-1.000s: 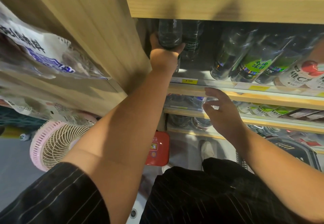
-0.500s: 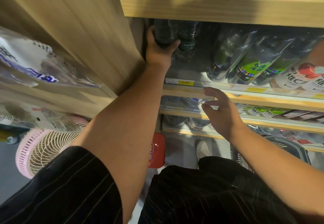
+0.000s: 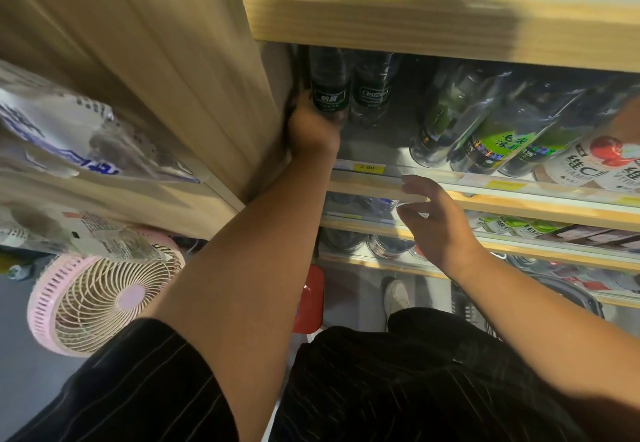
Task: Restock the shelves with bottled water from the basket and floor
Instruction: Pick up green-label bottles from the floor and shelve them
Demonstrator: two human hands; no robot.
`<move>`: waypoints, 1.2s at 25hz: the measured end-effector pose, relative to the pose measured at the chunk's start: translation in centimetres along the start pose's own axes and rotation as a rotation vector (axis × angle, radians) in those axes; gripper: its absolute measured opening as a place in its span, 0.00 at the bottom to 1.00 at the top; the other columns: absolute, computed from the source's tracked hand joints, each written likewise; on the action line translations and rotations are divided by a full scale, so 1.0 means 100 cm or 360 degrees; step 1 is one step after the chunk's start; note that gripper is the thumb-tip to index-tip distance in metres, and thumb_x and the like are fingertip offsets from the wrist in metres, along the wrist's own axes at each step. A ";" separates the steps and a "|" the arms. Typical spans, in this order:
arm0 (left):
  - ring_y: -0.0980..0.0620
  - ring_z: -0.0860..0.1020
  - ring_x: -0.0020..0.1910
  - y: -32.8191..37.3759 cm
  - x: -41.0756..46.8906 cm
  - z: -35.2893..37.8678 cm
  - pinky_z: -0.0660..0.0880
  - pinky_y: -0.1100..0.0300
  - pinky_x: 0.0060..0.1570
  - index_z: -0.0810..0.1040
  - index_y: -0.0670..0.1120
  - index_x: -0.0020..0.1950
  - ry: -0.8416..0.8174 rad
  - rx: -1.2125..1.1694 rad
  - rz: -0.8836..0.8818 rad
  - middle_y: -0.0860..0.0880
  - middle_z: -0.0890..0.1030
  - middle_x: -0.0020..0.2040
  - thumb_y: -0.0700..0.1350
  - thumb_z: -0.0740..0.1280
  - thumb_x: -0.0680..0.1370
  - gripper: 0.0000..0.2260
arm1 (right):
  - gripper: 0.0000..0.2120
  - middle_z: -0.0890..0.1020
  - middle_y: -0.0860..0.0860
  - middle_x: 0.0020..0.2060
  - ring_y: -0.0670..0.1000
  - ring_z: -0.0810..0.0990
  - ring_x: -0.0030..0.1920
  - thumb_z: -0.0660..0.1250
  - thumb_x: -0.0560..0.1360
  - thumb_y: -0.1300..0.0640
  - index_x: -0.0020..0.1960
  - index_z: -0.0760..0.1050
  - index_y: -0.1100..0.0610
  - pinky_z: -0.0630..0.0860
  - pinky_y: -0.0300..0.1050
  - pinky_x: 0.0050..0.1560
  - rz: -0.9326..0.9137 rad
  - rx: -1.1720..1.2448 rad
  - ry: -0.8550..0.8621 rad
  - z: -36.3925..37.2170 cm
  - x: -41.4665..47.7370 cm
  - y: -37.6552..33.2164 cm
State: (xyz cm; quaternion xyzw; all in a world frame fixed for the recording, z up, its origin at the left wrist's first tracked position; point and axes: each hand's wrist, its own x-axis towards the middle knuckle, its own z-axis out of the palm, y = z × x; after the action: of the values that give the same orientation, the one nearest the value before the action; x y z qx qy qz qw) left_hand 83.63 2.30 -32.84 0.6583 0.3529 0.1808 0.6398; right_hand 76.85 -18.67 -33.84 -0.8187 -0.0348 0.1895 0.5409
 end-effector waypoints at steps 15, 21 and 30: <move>0.43 0.76 0.63 0.008 -0.036 -0.017 0.75 0.51 0.60 0.72 0.42 0.68 -0.0102 0.0801 0.0288 0.42 0.78 0.64 0.47 0.71 0.76 0.23 | 0.22 0.75 0.53 0.61 0.53 0.76 0.53 0.67 0.77 0.63 0.69 0.71 0.54 0.75 0.48 0.59 -0.0138 -0.0478 -0.0028 -0.017 0.002 -0.006; 0.45 0.76 0.62 0.002 -0.107 -0.057 0.72 0.54 0.56 0.72 0.47 0.69 -0.0440 0.1662 0.0698 0.46 0.77 0.64 0.54 0.64 0.78 0.22 | 0.27 0.72 0.55 0.66 0.61 0.72 0.63 0.66 0.76 0.45 0.73 0.68 0.53 0.74 0.51 0.58 -0.0433 -0.1463 -0.0131 -0.034 0.000 -0.038; 0.44 0.80 0.53 -0.009 -0.187 -0.084 0.76 0.53 0.54 0.73 0.49 0.63 -0.0076 0.2142 0.0398 0.47 0.80 0.55 0.60 0.54 0.75 0.23 | 0.28 0.72 0.57 0.68 0.60 0.71 0.64 0.64 0.76 0.44 0.72 0.67 0.53 0.72 0.52 0.60 -0.0863 -0.1756 -0.0471 -0.043 0.005 -0.047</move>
State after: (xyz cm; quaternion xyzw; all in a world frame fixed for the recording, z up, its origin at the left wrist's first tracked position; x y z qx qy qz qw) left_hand 64.84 -4.74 -28.72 0.9523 0.2956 -0.0199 0.0733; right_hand 79.49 -20.31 -28.24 -0.9043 -0.4081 0.1112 0.0575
